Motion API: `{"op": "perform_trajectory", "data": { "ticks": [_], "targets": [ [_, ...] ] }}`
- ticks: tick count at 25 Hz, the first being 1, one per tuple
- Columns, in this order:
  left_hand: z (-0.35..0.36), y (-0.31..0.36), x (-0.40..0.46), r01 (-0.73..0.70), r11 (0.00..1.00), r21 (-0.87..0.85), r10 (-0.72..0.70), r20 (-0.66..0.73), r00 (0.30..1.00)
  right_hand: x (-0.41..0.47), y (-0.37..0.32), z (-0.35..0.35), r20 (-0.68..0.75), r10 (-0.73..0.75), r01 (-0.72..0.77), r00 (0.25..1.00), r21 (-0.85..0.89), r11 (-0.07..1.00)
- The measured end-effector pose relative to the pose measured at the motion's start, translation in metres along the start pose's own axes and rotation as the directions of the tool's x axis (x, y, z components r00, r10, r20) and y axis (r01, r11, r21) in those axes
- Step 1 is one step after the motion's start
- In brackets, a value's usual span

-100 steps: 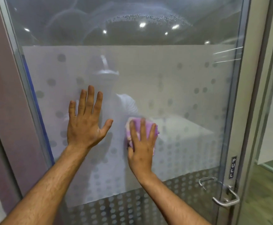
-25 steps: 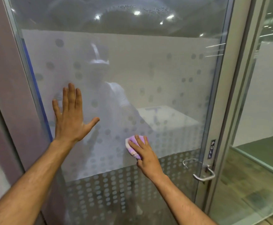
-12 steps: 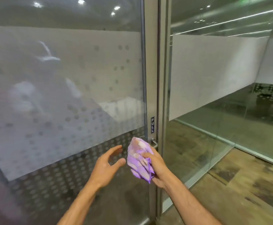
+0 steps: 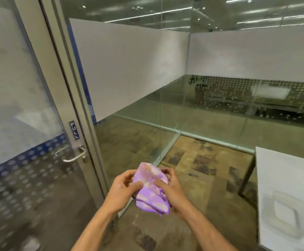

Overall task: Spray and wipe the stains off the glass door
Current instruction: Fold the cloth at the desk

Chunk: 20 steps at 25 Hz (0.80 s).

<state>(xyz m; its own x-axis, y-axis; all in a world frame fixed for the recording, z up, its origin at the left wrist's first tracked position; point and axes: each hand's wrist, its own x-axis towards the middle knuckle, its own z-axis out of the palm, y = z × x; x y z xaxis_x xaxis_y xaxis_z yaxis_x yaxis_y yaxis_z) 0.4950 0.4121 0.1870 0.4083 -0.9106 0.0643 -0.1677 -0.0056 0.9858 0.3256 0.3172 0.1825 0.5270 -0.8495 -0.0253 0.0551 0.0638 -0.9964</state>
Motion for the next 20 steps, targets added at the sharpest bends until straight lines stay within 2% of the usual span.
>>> {"op": "perform_trajectory", "data": {
  "ticks": [1, 3, 6, 10, 12, 14, 16, 18, 20],
  "targets": [
    [0.024, -0.001, 0.006, -0.014, 1.000, -0.001, 0.014, 0.004, 1.000, -0.005, 0.001, -0.025, -0.091, -0.096, 0.083, 0.991, -0.138, 0.987],
    [0.067, 0.000, 0.021, -0.047, 0.999, -0.013, 0.047, 0.037, 0.998, -0.011, 0.002, -0.070, -0.186, -0.276, 0.196, 0.943, -0.359, 0.912],
    [0.125, 0.003, 0.047, -0.058, 0.997, -0.059, 0.065, 0.136, 0.989, -0.016, -0.001, -0.125, -0.191, -0.425, 0.272, 0.885, -0.529, 0.804],
    [0.195, 0.000, 0.085, -0.048, 0.997, -0.065, 0.064, 0.279, 0.958, -0.001, 0.003, -0.191, -0.216, -0.462, 0.207, 0.860, -0.680, 0.703],
    [0.226, -0.002, 0.109, -0.078, 0.997, -0.019, 0.079, 0.390, 0.917, 0.008, 0.004, -0.223, -0.271, -0.421, 0.084, 0.865, -0.750, 0.656],
    [0.256, -0.003, 0.139, -0.162, 0.985, 0.052, 0.113, 0.518, 0.848, 0.017, 0.002, -0.256, -0.298, -0.393, -0.010, 0.870, -0.808, 0.590],
    [0.282, -0.004, 0.169, -0.350, 0.925, 0.148, 0.197, 0.601, 0.775, 0.025, -0.005, -0.285, -0.221, -0.437, 0.063, 0.872, -0.834, 0.549],
    [0.305, -0.005, 0.194, -0.590, 0.779, 0.214, 0.332, 0.658, 0.677, 0.032, -0.012, -0.307, -0.169, -0.460, 0.102, 0.872, -0.855, 0.508],
    [0.327, -0.007, 0.213, -0.793, 0.581, 0.182, 0.458, 0.732, 0.504, 0.036, -0.016, -0.322, -0.186, -0.447, 0.045, 0.875, -0.889, 0.457]
  ]
}}
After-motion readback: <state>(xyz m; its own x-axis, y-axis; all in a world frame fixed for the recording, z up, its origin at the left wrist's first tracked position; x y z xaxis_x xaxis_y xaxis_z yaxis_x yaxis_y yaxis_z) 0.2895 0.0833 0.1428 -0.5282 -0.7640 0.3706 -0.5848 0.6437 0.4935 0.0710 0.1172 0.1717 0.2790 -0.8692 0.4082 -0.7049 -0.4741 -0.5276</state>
